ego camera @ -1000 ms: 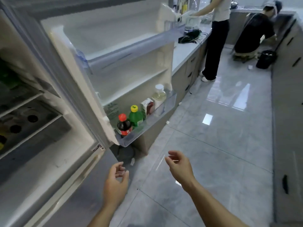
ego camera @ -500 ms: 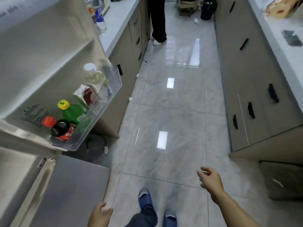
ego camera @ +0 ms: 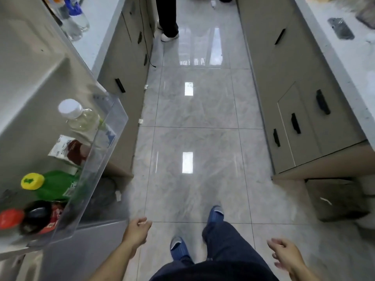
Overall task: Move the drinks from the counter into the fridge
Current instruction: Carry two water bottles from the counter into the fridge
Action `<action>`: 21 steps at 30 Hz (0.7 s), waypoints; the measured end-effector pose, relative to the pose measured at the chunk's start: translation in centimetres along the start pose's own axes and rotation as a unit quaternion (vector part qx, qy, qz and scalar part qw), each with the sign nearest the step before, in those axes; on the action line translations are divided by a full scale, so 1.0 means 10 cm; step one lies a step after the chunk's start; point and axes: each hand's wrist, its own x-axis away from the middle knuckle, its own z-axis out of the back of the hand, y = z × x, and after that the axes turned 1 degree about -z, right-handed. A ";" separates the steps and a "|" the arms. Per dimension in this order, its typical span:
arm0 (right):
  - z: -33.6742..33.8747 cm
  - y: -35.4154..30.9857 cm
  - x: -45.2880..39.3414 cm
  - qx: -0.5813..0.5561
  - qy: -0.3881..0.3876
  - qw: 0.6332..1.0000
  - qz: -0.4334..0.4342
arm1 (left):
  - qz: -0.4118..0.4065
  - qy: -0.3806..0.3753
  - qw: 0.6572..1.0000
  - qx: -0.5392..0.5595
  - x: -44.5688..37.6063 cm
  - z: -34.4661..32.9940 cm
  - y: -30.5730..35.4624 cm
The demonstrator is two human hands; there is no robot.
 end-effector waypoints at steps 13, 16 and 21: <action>0.37 -2.08 -1.26 0.057 -0.050 0.996 0.041 | 0.012 0.060 0.997 0.035 -0.47 -0.50 1.59; 0.36 -2.81 -1.51 0.066 -0.070 0.992 0.086 | 0.029 0.088 0.994 0.055 -0.54 -0.61 1.82; 0.20 -3.90 -1.74 0.089 -0.109 0.979 0.149 | 0.081 0.110 0.987 0.082 -0.70 -0.74 2.07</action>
